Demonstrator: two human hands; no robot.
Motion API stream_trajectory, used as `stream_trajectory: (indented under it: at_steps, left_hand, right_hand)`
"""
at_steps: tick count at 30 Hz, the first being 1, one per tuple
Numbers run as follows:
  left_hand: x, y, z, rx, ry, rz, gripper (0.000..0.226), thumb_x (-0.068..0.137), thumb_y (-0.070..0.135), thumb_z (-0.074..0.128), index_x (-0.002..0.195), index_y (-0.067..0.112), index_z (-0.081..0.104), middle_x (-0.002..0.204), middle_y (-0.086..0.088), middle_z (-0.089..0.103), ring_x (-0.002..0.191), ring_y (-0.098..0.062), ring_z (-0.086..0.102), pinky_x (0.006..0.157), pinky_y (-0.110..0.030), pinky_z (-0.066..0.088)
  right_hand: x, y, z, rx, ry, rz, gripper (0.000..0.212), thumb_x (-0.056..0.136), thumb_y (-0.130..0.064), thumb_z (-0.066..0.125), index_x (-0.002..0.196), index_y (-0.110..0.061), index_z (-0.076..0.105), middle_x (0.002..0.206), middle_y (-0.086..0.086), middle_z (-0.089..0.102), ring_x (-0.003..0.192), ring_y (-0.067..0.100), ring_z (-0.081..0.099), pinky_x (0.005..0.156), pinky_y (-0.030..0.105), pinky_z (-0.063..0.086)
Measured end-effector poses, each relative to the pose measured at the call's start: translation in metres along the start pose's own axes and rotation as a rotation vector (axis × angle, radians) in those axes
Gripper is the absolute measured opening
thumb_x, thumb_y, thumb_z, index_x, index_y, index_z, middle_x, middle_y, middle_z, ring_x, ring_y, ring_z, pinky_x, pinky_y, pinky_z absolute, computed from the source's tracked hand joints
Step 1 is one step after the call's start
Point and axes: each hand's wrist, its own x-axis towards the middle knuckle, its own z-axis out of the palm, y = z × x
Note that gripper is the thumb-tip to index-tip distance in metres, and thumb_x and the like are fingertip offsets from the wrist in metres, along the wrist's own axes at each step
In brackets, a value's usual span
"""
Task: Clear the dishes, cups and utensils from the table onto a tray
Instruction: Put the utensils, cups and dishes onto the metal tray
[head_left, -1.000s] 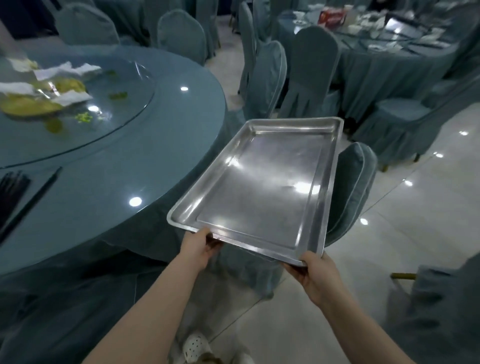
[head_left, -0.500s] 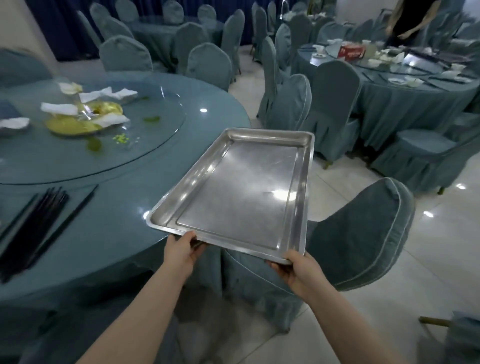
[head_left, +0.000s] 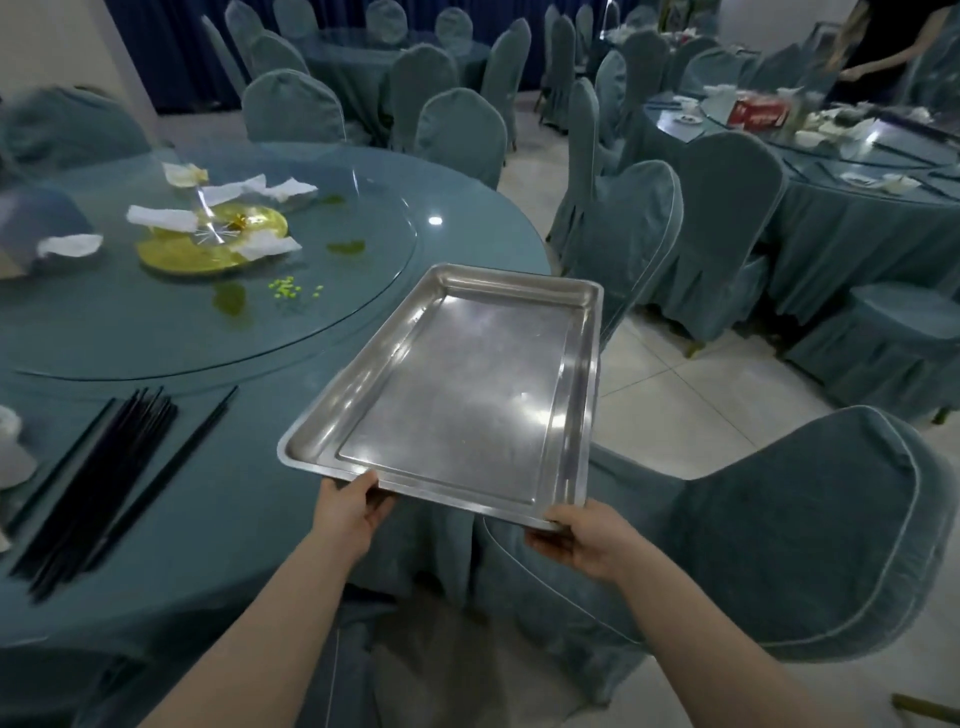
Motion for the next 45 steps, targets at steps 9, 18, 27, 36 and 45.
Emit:
stream_trajectory:
  at_steps: [9,18,27,36,45]
  left_hand:
    - [0.053,0.015,0.013,0.03,0.077,0.003,0.031,0.092,-0.006,0.049,0.117,0.013,0.046,0.1,-0.007,0.062,0.084,-0.021,0.063,0.078,-0.042,0.053]
    - [0.095,0.02,0.017,0.047,0.213,-0.076,0.039,0.088,-0.006,0.056,0.12,0.015,0.052,0.104,-0.008,0.066,0.088,-0.023,0.064,0.07,-0.037,0.052]
    - [0.104,0.038,0.017,0.0,0.322,-0.068,0.043,0.093,-0.007,0.047,0.136,-0.002,0.044,0.12,-0.02,0.058,0.113,-0.029,0.056,0.098,-0.032,0.043]
    - [0.069,0.033,0.005,0.091,0.196,-0.166,0.037,0.1,0.01,0.041,0.137,0.002,0.044,0.129,-0.018,0.058,0.111,-0.031,0.058,0.092,-0.039,0.046]
    - [0.024,0.083,-0.039,0.048,0.028,-0.094,0.027,0.1,0.014,0.039,0.122,0.011,0.054,0.11,-0.009,0.066,0.091,-0.021,0.064,0.079,-0.034,0.047]
  right_hand:
    - [0.058,-0.053,-0.008,0.11,-0.224,0.212,0.061,0.082,-0.057,0.059,0.122,-0.011,0.057,0.125,0.017,0.061,0.108,0.044,0.061,0.084,0.062,0.05]
    - [0.142,-0.105,-0.008,0.029,-0.134,0.179,0.065,0.094,-0.061,0.035,0.145,-0.02,0.034,0.139,0.015,0.048,0.125,0.039,0.048,0.104,0.057,0.036]
    - [0.188,-0.126,0.007,0.006,-0.123,0.164,0.086,0.092,-0.059,0.042,0.147,0.003,0.022,0.153,0.022,0.026,0.135,0.042,0.034,0.107,0.048,0.035]
    - [0.146,-0.112,0.011,-0.003,-0.035,0.006,0.056,0.099,-0.042,0.041,0.135,0.0,0.046,0.133,0.019,0.052,0.121,0.034,0.051,0.099,0.041,0.043]
    - [0.079,-0.086,0.104,-0.125,-0.161,-0.061,0.033,0.102,-0.035,0.037,0.107,-0.01,0.059,0.108,0.011,0.067,0.097,0.028,0.063,0.08,0.037,0.05]
